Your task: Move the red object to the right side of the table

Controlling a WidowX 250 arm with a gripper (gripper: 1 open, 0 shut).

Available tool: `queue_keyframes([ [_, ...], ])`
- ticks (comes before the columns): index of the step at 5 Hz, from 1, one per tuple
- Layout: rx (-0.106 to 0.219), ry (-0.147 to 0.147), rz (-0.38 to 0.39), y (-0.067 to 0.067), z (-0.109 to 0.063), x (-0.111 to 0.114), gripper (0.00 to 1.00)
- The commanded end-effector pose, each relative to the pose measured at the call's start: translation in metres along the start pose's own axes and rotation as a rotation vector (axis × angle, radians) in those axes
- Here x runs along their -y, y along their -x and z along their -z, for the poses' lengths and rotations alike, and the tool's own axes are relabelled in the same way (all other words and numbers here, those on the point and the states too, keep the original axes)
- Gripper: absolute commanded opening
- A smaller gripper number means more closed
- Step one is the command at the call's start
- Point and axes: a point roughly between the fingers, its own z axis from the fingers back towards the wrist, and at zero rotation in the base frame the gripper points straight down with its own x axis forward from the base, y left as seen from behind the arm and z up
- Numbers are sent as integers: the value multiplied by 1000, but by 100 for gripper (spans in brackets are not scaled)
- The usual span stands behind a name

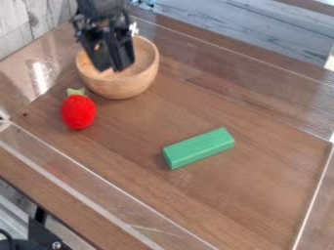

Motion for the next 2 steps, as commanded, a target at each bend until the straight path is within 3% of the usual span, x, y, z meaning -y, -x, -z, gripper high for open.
queue_keyframes([
  [1,63,-41,-7,8,-10,-9,100],
  [2,80,-59,-23,17,-7,-21,100],
])
